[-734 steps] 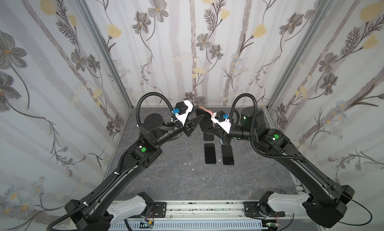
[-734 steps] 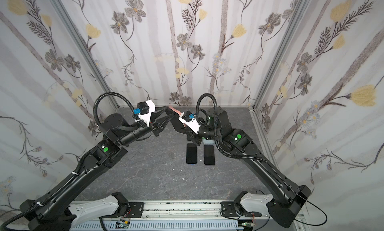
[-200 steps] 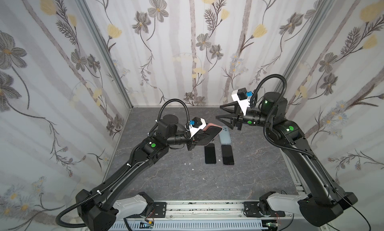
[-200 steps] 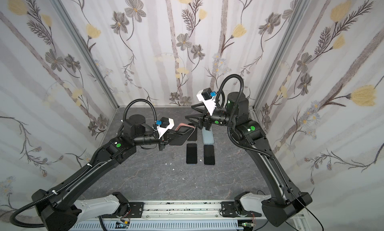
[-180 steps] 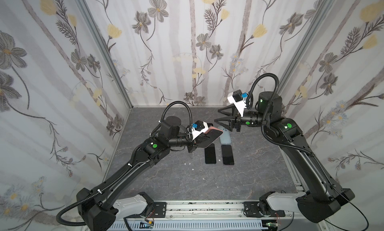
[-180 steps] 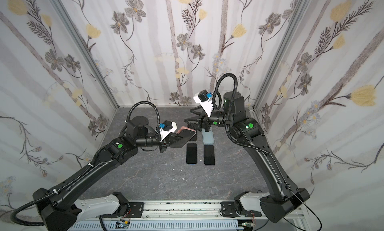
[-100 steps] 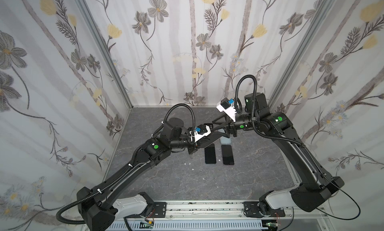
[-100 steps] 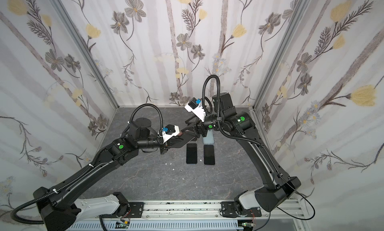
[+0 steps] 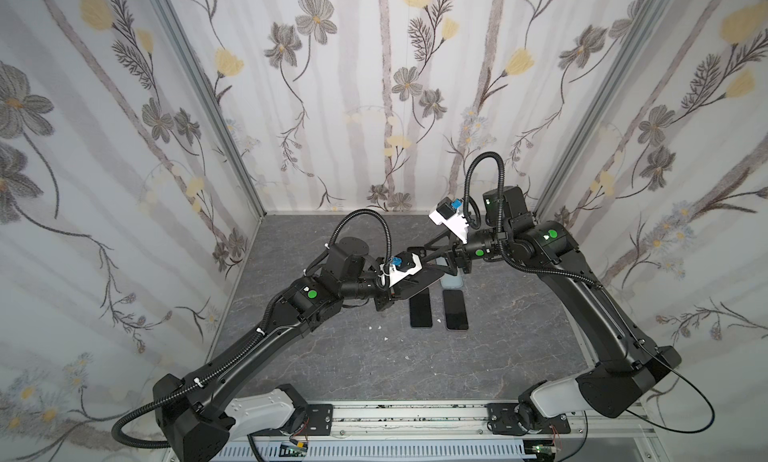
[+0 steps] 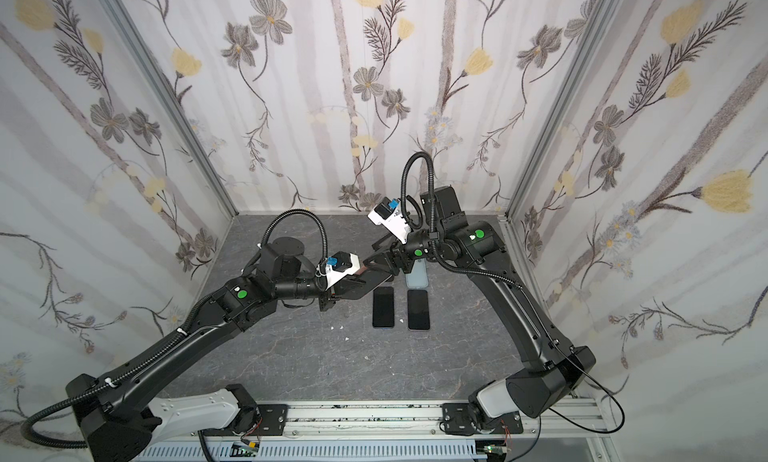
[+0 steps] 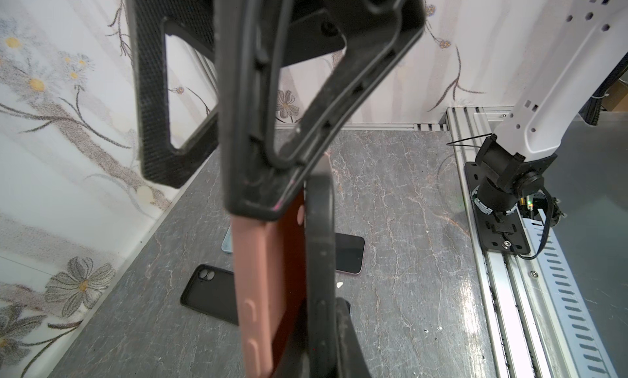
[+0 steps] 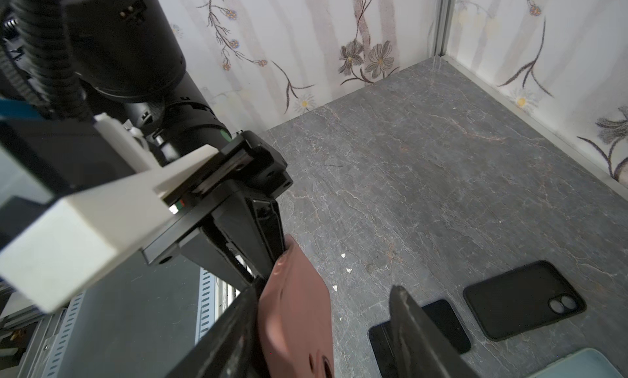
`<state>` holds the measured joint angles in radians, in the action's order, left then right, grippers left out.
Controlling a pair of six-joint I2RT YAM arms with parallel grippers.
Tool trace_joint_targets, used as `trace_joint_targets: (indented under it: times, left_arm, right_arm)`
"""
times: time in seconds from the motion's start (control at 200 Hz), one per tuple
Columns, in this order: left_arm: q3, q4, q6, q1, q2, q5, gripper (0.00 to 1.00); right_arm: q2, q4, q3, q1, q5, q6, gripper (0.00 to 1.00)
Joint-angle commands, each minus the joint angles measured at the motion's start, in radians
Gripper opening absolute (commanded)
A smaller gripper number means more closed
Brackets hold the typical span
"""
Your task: Take the phone out of the phone case
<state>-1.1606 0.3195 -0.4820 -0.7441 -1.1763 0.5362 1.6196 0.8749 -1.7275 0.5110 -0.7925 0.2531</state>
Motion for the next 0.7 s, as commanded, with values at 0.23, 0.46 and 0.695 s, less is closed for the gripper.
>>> trace_joint_targets:
  times: [0.23,0.46,0.695]
  left_arm:
    - [-0.003,-0.074,-0.030,0.000,0.015,0.018,0.00]
    - [-0.009,-0.075,-0.030,0.000,0.011,0.015,0.00]
    - [-0.015,-0.076,-0.029,0.000,0.005,0.010,0.00]
  right_arm:
    - [0.021,0.012,0.014,-0.009,0.052,0.019,0.60]
    - [0.054,0.094,-0.008,-0.008,-0.081,0.097,0.50]
    - [0.062,0.125,-0.005,-0.006,-0.133,0.132,0.31]
